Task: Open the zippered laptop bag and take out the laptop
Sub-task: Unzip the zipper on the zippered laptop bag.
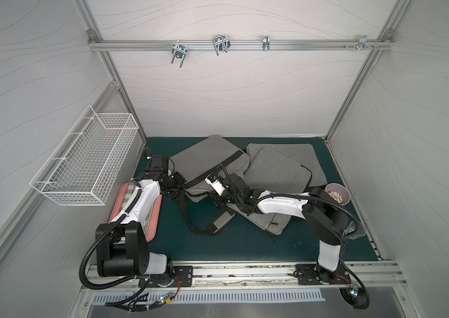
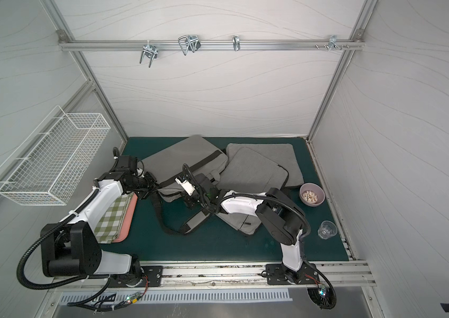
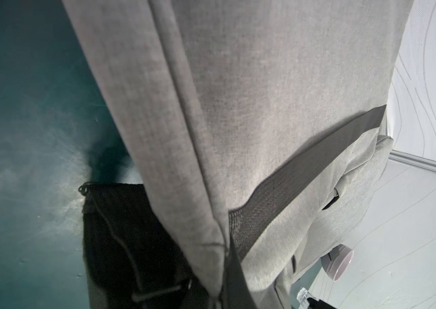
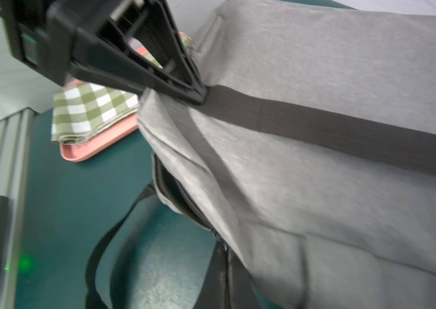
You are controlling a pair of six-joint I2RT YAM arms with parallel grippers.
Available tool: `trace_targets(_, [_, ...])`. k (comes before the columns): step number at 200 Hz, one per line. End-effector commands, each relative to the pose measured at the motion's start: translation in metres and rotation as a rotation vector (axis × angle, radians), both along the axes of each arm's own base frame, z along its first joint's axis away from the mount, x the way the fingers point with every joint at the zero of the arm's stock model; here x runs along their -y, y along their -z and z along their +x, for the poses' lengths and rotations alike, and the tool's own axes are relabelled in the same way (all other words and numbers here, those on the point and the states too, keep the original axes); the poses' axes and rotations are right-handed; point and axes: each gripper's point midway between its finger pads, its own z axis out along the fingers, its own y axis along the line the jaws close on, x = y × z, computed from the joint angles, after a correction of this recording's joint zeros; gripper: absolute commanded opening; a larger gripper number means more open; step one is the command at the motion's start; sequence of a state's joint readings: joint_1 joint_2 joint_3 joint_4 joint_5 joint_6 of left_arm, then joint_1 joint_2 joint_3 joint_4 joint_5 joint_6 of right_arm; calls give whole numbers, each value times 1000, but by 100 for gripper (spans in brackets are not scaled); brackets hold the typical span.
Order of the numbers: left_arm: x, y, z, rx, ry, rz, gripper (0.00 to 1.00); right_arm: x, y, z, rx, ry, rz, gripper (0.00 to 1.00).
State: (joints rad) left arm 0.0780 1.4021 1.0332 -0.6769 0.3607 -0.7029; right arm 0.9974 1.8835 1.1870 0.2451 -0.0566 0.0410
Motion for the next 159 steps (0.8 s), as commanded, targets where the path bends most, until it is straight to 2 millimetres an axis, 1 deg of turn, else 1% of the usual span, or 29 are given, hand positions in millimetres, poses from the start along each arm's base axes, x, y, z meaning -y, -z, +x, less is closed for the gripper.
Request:
trace_targets(1, [-28,-16,6,36,-1,115,0,39,3,39,47,133,-110,0])
trace_targets(16, [-32,-17,6,34,4,125,0,50,6,48,44,166,-136,0])
trace_targets(39, [-36,-17,5,30,9,134,0,64,3,61,48,203,-138,0])
trace_targets(63, [-39,-14,5,22,13,135,0,78,2,80,55,245,-150,0])
trace_targets(83, [-42,-13,3,13,24,145,0,96,4,95,58,294,-178,0])
trace_targets(97, [-46,-12,3,11,23,155,0,106,3,103,55,319,-191,0])
trace_targets(132, [-50,-11,3,3,34,151,0,119,2,110,74,334,-238,0])
trace_targets(159, [-51,-13,4,2,44,164,0,123,-2,104,94,321,-290,0])
